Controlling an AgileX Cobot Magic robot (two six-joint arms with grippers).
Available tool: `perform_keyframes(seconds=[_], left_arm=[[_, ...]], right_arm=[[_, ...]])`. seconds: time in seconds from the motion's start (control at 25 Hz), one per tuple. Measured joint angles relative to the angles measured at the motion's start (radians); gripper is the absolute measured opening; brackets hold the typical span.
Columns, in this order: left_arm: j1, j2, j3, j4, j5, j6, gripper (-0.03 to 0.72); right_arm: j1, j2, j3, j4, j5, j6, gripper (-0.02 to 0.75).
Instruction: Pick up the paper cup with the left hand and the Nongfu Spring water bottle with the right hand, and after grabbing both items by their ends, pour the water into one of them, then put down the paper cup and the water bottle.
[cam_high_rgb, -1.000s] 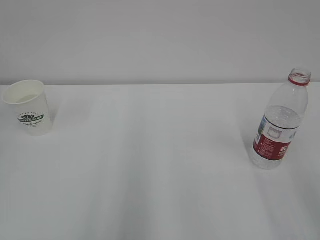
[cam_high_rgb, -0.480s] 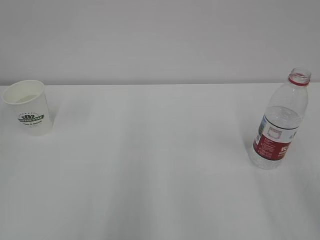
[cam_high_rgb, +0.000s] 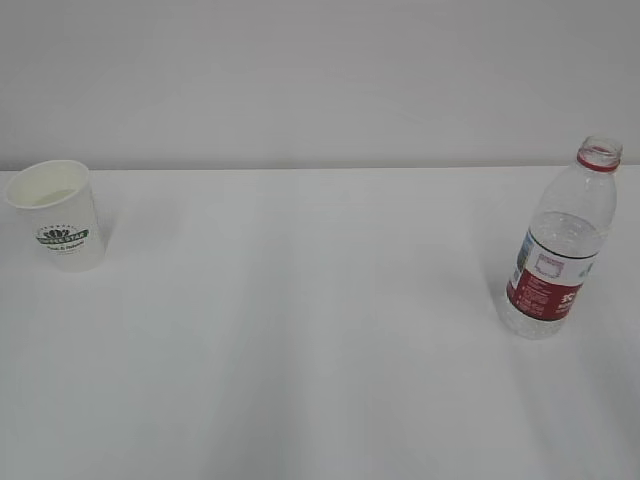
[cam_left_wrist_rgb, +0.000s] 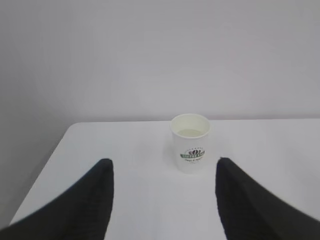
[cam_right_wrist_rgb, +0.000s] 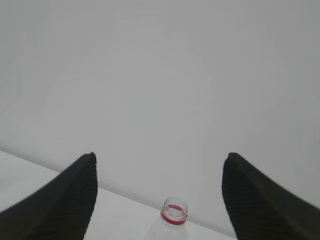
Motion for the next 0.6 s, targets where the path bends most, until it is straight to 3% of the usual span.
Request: perform_keyframes(seconds=[0.6], left_arm=[[0.0,-0.003,-0.042,-0.03,0.196,0.023,0.464]], right_arm=[[0.0,0.0,0.0,0.0,0.012,0.0,0.587]])
